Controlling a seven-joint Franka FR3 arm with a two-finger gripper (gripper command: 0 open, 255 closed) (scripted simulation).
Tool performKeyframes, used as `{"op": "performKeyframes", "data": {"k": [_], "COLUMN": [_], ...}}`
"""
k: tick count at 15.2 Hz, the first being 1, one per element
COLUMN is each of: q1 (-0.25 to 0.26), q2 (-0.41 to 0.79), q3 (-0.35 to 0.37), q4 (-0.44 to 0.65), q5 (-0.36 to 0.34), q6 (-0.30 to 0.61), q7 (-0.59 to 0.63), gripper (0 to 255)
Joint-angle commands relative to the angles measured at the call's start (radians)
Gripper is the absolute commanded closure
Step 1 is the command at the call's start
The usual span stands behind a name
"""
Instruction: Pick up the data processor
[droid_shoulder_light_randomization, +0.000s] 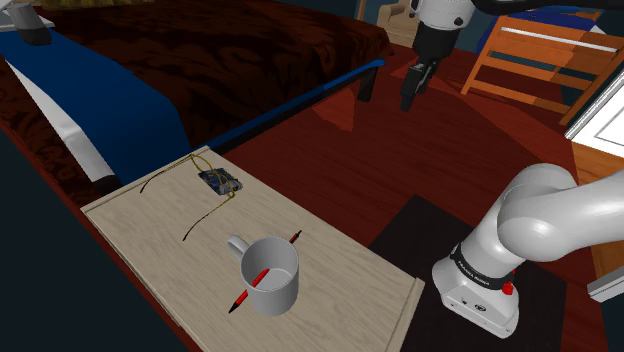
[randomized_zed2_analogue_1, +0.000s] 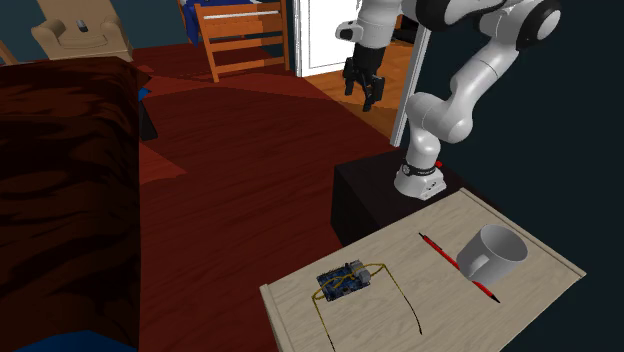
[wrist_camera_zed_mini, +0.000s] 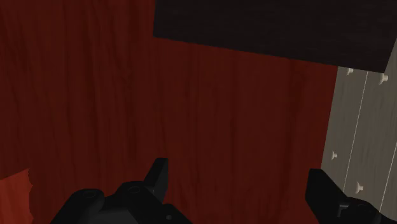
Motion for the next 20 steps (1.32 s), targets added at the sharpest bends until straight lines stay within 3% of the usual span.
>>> {"op": "performKeyframes", "data": {"k": [1,11,20], "q1": [0.000,0.053,0.083], "q2": [0.000,0.253,0.538], "q3": [0.000,0.162,0.295], "q4": [0.000,0.097,0.282], "q5": [0.000,0.093,0.094], "q6": [0.000,0.133,0.216], "q7": [0.000,0.189,0.361], "gripper": [0,0,0]}}
